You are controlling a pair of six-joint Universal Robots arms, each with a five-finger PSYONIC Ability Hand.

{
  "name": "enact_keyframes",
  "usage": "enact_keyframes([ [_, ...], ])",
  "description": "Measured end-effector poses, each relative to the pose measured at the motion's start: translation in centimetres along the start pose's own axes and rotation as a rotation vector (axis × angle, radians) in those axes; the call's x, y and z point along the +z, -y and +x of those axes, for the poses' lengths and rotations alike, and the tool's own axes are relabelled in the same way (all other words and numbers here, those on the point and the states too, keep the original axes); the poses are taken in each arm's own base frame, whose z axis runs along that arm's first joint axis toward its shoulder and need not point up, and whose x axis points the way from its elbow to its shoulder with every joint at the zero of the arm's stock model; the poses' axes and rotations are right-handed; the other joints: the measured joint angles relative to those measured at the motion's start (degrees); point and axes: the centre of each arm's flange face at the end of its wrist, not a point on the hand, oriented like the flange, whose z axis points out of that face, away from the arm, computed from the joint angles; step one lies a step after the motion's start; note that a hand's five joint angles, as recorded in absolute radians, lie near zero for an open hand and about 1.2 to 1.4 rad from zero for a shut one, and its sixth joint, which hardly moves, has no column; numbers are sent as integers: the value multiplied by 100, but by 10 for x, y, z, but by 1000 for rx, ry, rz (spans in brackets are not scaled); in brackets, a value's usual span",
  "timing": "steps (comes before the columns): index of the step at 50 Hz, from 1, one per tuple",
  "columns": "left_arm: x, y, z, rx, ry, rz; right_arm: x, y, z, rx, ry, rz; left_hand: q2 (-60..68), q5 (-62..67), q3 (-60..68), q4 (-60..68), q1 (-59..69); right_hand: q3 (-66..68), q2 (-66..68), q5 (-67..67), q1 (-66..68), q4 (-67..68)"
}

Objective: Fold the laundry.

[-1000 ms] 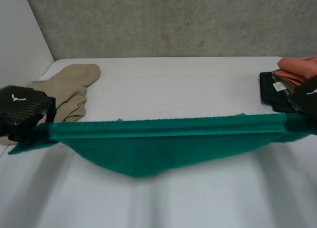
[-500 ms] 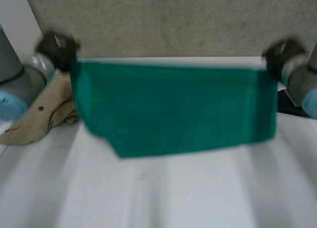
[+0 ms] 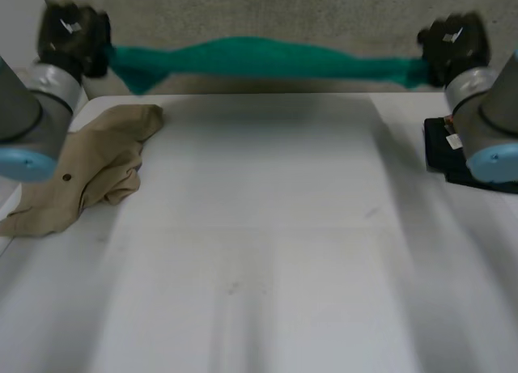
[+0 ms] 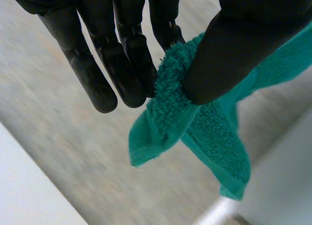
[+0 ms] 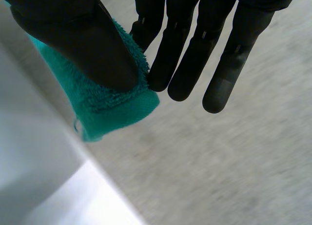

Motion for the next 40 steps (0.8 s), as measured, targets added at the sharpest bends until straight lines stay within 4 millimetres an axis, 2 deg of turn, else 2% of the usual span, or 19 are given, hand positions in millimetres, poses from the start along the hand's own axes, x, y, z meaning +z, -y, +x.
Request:
enact_keyframes([
  [2, -7, -16, 10, -3, -33, -55, -3, -13, -11, -8, 35, -47, 0, 3, 0, 0, 0, 0, 0, 0, 0, 0],
  [7, -40, -62, 39, 16, -139, -265, -20, -50, -38, -45, 140, -198, 0, 3, 0, 0, 0, 0, 0, 0, 0, 0],
  [9, -49, -70, 44, 24, -162, -309, -25, -57, -43, -54, 164, -233, 0, 3, 0, 0, 0, 0, 0, 0, 0, 0],
  [10, -63, -78, 49, 38, -195, -370, -35, -66, -47, -68, 202, -292, 0, 3, 0, 0, 0, 0, 0, 0, 0, 0],
  [11, -63, -78, 49, 38, -195, -370, -35, -66, -47, -68, 202, -292, 0, 3, 0, 0, 0, 0, 0, 0, 0, 0],
  [12, -83, -84, 55, 57, -239, -444, -48, -73, -49, -81, 242, -358, 0, 3, 0, 0, 0, 0, 0, 0, 0, 0],
  [14, -103, -83, 58, 74, -278, -506, -66, -77, -46, -96, 288, -442, 0, 3, 0, 0, 0, 0, 0, 0, 0, 0],
  [18, -146, -70, 58, 110, -354, -612, -100, -77, -34, -129, 355, -582, 0, 3, 0, 0, 0, 0, 0, 0, 0, 0],
  [23, -209, -47, 48, 184, -474, -778, -167, -71, -10, -263, 519, -793, 0, 3, 0, 1, 0, 0, 0, 0, 0, 0],
  [26, -235, -36, 42, 227, -553, -859, -190, -68, -1, -352, 595, -825, 0, 3, 0, 1, 0, 0, 0, 0, 0, 0],
  [28, -245, -30, 38, 248, -606, -890, -198, -67, 2, -404, 620, -816, 0, 3, 0, 1, 0, 0, 0, 0, 0, 0],
  [32, -243, -24, 37, 253, -653, -876, -194, -69, 3, -437, 608, -781, 0, 3, 0, 3, 0, 0, 0, 0, 0, 0],
  [40, -175, -38, 52, 217, -521, -691, -136, -92, -16, -304, 445, -712, 0, 29, 0, 16, 0, 0, 0, 1, 0, 0],
])
